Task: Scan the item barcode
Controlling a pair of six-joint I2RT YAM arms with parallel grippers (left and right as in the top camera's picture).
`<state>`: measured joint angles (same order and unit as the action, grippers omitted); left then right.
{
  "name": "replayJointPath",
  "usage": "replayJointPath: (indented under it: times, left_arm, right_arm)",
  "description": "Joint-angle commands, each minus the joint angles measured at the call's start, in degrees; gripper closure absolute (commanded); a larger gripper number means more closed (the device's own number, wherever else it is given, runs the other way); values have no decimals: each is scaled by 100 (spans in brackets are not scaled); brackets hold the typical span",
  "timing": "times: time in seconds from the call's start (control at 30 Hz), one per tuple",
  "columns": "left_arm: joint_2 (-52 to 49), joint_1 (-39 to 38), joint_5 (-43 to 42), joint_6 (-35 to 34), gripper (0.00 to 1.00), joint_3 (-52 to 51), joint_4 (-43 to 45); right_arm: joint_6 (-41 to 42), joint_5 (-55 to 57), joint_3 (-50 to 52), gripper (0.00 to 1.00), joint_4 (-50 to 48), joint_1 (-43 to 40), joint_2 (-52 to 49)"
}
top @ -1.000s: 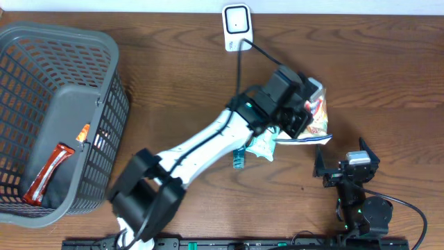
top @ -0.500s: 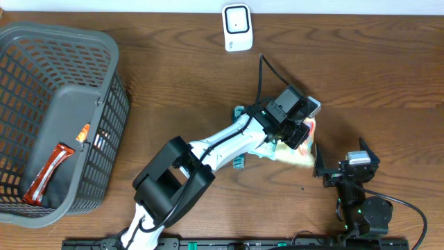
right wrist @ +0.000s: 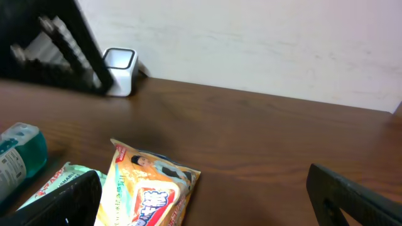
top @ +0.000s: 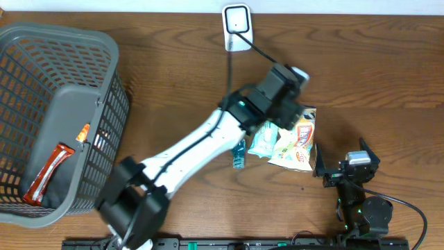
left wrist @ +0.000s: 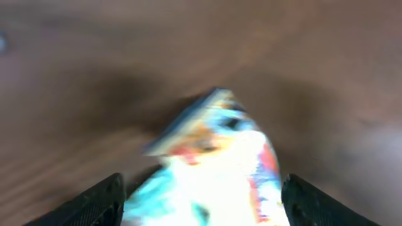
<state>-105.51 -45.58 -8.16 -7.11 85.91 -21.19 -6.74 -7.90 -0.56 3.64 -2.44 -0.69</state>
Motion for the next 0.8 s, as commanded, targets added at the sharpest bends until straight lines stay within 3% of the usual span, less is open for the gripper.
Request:
replayJointPath:
  times: [0.0, 0.2, 0.33, 0.43, 0.57, 0.6, 0.77]
  left_arm:
    - [490, 278, 1381, 245, 21, 68, -297]
    - [1744, 592, 2507, 498, 20, 68, -588]
    - [2905, 1023, 3705, 494, 4, 68, -514]
    - [3517, 1622, 4240, 393, 2, 68, -555]
    - [4081, 2785, 4487, -498, 1, 68, -1040]
    - [4229, 3316, 4483, -1115, 1, 68, -1440]
    - [4321, 4986, 4035, -2756, 1, 66, -2973]
  right_arm:
    - [-63, 7, 15, 1, 11, 39, 26]
    - [-63, 4, 15, 1, 11, 39, 26]
    - [-63, 7, 15, 1, 11, 39, 26]
    - [-63, 7, 15, 1, 11, 39, 26]
    - [-63, 7, 15, 1, 11, 39, 26]
    - [-63, 4, 15, 1, 11, 39, 26]
    - [-63, 7, 15, 1, 11, 39, 26]
